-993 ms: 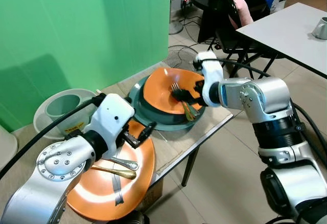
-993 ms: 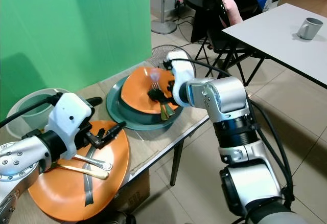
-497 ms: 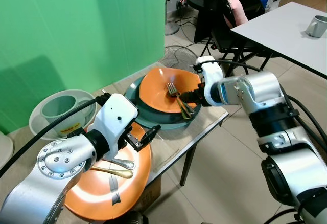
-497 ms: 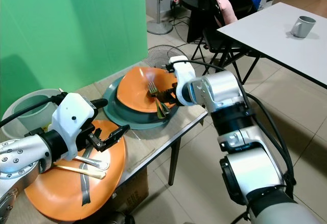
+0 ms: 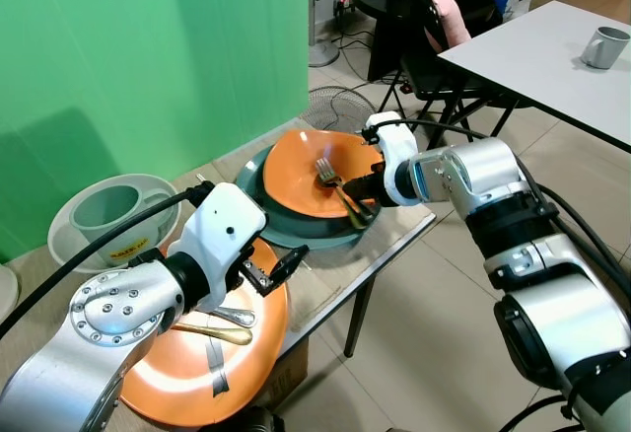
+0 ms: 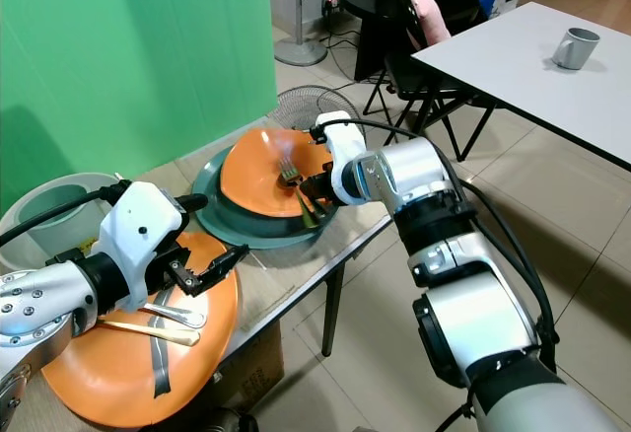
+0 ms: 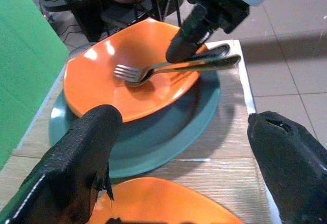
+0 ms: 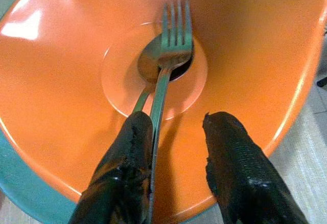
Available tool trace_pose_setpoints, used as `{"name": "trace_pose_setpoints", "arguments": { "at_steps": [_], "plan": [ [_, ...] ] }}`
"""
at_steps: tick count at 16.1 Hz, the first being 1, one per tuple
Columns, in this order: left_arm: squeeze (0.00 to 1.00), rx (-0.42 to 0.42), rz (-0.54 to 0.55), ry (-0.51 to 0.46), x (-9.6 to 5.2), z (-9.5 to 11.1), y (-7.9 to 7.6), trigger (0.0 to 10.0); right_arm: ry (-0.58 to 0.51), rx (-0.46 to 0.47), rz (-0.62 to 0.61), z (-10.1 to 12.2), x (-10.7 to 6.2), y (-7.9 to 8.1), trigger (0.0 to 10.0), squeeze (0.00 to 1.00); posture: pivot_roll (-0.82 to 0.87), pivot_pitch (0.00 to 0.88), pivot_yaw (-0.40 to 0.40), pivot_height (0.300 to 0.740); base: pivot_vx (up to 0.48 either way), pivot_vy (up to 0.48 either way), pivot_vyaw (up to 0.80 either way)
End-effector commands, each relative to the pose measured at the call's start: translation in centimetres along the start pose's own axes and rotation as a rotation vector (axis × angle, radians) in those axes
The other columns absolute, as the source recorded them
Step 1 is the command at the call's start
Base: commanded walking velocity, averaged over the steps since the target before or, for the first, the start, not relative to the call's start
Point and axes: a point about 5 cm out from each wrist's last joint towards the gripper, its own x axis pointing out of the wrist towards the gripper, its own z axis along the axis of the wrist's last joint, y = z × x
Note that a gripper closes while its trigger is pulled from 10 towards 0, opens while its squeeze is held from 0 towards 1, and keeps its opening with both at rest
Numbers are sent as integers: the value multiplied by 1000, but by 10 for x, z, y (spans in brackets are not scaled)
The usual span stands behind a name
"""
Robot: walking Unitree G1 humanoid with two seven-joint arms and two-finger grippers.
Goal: Setting the table
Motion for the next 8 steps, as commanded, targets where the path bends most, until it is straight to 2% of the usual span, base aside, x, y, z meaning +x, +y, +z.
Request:
{"name": "trace_pose_setpoints", "arguments": {
  "at_steps": [1, 5, 8],
  "plan": [
    [0, 10, -17, 5, -1, 1, -3, 10000, 2, -20, -8, 4, 1, 0, 0, 0, -24, 0, -7, 740, 0, 0, 0],
    [0, 14, -17, 7, -1, 1, -2, 10000, -1, 12, 40, 3, 4, 2, 0, 0, -22, 0, -6, 740, 0, 0, 0],
    [0, 19, -9, 7, 0, 1, 0, 10000, -4, -8, 69, 5, 7, 5, 196, 0, -21, 0, -7, 740, 0, 0, 0]
  ]
}}
